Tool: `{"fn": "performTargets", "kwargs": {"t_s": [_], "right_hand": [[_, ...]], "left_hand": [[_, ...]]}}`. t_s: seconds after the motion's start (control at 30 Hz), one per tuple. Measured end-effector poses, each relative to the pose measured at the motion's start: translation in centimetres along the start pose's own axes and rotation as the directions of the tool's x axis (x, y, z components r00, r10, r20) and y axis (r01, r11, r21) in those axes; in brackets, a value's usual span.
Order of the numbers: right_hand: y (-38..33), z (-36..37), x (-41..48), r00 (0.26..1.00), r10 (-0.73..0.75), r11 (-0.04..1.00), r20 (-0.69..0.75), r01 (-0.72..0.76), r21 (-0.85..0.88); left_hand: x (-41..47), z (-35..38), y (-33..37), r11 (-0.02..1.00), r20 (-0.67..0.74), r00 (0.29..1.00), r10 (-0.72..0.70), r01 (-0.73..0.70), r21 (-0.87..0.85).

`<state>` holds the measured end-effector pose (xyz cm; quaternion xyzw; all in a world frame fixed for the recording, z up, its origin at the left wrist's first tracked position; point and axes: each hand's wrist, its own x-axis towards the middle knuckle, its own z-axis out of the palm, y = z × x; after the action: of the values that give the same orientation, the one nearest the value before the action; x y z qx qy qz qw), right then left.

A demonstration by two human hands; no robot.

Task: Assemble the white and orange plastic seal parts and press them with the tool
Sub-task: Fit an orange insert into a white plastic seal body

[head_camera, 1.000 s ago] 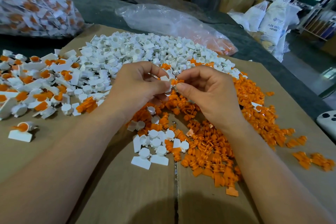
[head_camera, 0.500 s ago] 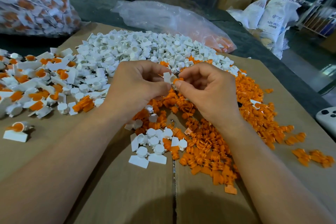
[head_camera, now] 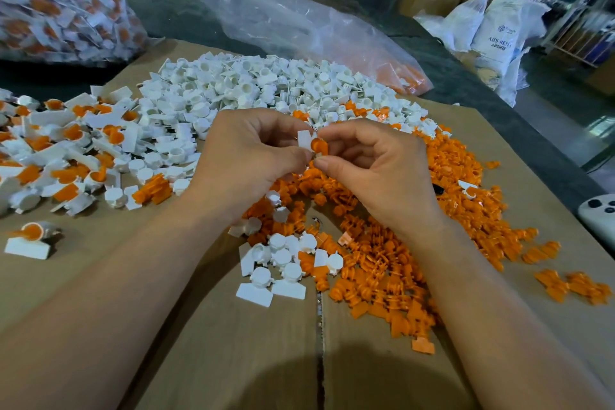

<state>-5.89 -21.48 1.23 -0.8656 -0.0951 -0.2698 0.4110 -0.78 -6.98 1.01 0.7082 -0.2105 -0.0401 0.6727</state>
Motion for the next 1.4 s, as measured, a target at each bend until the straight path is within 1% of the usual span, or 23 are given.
{"fn": "performTargets", "kwargs": {"t_s": [0.1, 0.27, 0.37, 0.5, 0.57, 0.7, 0.77, 1.07, 1.2, 1.4], "right_hand": [[0.14, 0.07, -0.04, 0.999, -0.044, 0.999, -0.007, 0.044, -0.013], [0.26, 0.17, 0.0, 0.993, -0.102, 0.993, -0.057, 0.098, -0.065], [0.33, 0.19, 0.06, 0.992, -0.106, 0.992, -0.069, 0.101, -0.078], [0.4, 0.18, 0.05, 0.992, -0.1, 0.993, -0.074, 0.095, -0.07], [0.45, 0.18, 0.03, 0.992, -0.099, 0.994, -0.072, 0.096, -0.052], [0.4, 0.25, -0.13, 0.997, -0.042, 0.996, -0.071, 0.047, 0.075], [0.39, 0.31, -0.23, 0.998, -0.019, 0.994, -0.059, 0.025, 0.107], [0.28, 0.23, -0.28, 0.998, -0.011, 0.997, -0.065, 0.016, 0.079], [0.55, 0.29, -0.26, 1.0, -0.003, 0.997, -0.027, 0.005, 0.078], [0.59, 0.48, -0.34, 0.999, -0.002, 0.985, 0.033, -0.004, 0.171]], "left_hand": [[0.0, -0.16, 0.0, 1.0, 0.007, 1.0, 0.003, -0.003, -0.017], [0.01, -0.3, 0.13, 0.999, 0.019, 1.0, -0.001, 0.001, -0.036], [-0.03, -0.13, 0.17, 0.999, 0.03, 1.0, 0.002, -0.001, -0.036], [-0.12, -0.03, 0.25, 0.996, 0.029, 0.999, -0.019, 0.021, -0.086], [-0.18, 0.0, 0.31, 0.994, 0.033, 0.999, -0.022, 0.025, -0.102], [-0.23, 0.04, 0.37, 0.987, 0.039, 0.998, -0.053, 0.058, -0.147], [-0.27, 0.07, 0.34, 0.988, 0.045, 0.997, -0.061, 0.067, -0.141], [-0.34, 0.14, 0.27, 0.987, 0.051, 0.996, -0.067, 0.074, -0.142], [-0.27, 0.13, 0.26, 0.984, 0.055, 0.994, -0.096, 0.103, -0.142], [-0.17, 0.08, 0.17, 0.98, 0.035, 0.992, -0.119, 0.123, -0.157]]}}
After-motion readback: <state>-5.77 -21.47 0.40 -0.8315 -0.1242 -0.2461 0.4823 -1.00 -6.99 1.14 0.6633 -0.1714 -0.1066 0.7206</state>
